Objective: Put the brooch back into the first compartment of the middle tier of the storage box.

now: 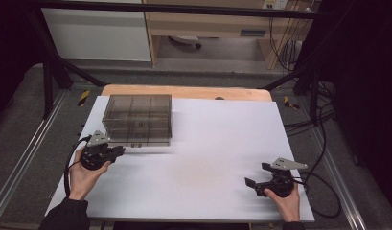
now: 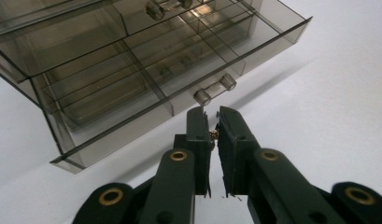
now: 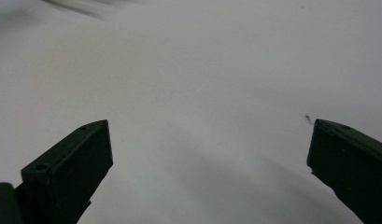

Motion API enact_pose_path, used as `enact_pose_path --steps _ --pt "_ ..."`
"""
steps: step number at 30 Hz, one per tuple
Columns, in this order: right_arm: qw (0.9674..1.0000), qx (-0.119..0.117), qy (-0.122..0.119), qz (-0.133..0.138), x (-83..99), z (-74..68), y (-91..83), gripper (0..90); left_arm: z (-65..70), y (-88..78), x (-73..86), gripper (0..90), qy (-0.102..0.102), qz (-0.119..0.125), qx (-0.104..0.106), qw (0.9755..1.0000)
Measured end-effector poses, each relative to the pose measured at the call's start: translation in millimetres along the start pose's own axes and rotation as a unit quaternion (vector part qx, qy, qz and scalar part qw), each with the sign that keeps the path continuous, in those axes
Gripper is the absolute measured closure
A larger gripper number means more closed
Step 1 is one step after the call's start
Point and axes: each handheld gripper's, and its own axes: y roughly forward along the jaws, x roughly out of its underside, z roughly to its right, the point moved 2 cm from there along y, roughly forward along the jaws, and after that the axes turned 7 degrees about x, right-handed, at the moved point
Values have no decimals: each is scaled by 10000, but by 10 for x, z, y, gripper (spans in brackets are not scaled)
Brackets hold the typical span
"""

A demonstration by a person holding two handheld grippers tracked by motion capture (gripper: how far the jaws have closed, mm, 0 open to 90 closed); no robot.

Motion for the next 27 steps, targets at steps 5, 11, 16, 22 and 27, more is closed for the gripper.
enact_pose_path --steps 5,11,16,22,27 --pt "10000 2 10 -3 0 -1 -2 6 -58 -21 -32 826 -32 1 -49 10000" --pt "10000 2 4 -2 0 -1 -1 5 -120 -47 -82 826 -60 1 -122 9999" --pt "10000 8 4 -1 0 1 -2 5 -166 -54 -134 826 -89 33 -160 9998" --pt "10000 9 -7 -8 0 2 -4 5 -219 -37 -196 826 -132 44 -197 9997" --pt "10000 15 -26 -19 1 4 -1 6 -278 -30 -261 826 -156 62 -256 9995"
